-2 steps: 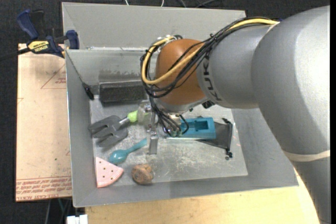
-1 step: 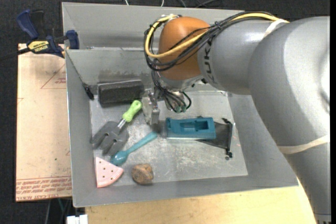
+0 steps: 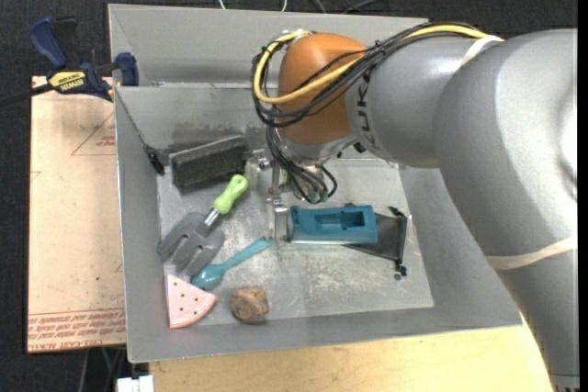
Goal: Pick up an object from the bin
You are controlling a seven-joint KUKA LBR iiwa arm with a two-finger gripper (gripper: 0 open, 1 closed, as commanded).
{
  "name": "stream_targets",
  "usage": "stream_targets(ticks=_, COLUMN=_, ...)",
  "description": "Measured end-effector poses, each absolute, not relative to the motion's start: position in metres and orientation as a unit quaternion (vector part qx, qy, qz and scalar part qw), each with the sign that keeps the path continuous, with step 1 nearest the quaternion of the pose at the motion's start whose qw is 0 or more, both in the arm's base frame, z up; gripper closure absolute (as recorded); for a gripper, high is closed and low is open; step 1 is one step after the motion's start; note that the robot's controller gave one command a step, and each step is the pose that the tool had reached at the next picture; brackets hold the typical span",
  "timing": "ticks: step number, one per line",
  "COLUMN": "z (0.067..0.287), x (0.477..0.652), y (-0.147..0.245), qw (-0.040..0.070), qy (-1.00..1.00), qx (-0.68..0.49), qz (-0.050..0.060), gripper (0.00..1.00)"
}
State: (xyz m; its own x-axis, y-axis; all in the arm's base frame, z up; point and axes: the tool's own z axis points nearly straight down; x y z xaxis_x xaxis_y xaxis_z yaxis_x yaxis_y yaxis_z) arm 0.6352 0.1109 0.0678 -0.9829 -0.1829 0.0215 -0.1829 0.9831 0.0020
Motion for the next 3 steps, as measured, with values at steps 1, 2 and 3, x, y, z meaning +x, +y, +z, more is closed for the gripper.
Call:
stream_targets(ticks=1, z=0.0677, x=0.6353, y=0.1108, qw=0.01, qy=-0.996, qx=0.092, qz=0.0, gripper=0.0)
stream_targets(ticks=2, z=0.0677, x=0.6353, y=0.1108, qw=0.01, qy=-0.996, qx=0.092, qz=0.0, gripper=0.0)
stream_targets(ticks=3, z=0.0677, x=0.6353, y=0.1108, qw=0.01, qy=-0.996, qx=0.092, qz=0.0, gripper=0.0)
